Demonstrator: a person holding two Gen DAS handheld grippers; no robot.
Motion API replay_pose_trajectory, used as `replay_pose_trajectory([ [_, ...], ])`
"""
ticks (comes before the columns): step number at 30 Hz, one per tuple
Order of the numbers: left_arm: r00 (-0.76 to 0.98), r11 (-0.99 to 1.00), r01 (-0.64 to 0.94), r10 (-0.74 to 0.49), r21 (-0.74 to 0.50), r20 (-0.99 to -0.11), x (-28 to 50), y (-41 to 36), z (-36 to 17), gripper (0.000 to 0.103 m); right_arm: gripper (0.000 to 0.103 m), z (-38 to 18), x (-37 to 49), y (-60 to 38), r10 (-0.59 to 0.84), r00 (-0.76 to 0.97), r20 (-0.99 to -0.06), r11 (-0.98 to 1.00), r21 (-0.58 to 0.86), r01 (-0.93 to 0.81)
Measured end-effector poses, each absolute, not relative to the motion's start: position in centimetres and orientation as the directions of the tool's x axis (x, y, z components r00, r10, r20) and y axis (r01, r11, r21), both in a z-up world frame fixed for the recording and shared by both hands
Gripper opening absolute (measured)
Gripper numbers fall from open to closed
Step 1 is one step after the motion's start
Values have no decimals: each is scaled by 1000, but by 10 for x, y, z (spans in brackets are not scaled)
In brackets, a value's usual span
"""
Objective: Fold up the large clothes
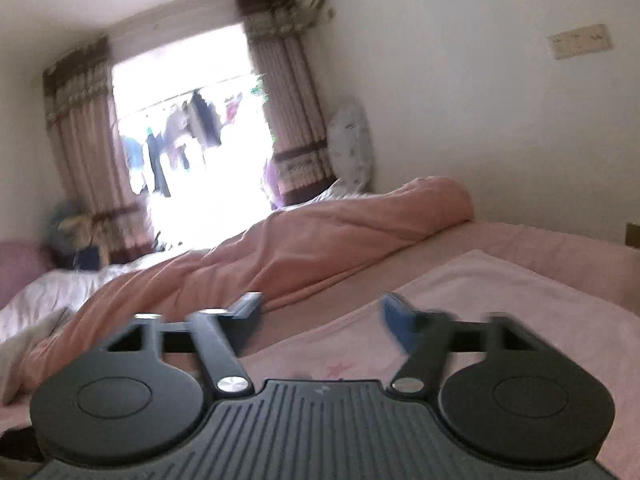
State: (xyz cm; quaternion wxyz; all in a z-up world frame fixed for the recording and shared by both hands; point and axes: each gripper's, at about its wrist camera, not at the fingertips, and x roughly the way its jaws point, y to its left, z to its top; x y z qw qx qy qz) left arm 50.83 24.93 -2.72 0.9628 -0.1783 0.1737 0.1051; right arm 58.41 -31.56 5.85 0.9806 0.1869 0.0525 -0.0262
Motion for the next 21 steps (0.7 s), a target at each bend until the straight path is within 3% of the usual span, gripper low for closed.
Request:
replay_pose_trajectory([
  [2,918,932,-311,244,-184,-313,504,246,-43,68,86,32,591,-319,14,992,-126,918,394,37],
  [5,917,937,-325,279,-129,-285,504,254,-64,75,86,-1,609,-320,70,978,-198,914,404,17],
  [11,901,995,-95,74,-28,-427,550,251,-100,76,89,-12,642,-308,221,902,-372,932,353,-83],
  [14,897,997,-64,80,51,-436,568,244,-109,76,93,-4,663,-290,307,842,-443,938,290,-189],
  [16,894,995,-90,98,38,-436,574,242,-119,69,91,-10,673,-272,247,822,-512,965,207,-162],
  [17,891,994,-105,102,17,-443,577,244,-124,52,81,-18,671,-263,195,817,-542,980,137,-143],
  [18,891,995,-104,90,-7,-445,580,245,-130,46,81,-23,673,-252,159,813,-560,987,61,-151],
  [20,896,995,-101,90,-2,-434,580,245,-137,38,81,-29,673,-241,138,839,-527,985,-13,-171],
  [21,899,995,-100,97,17,-427,582,238,-134,32,70,-30,672,-240,136,850,-509,986,-13,-166],
])
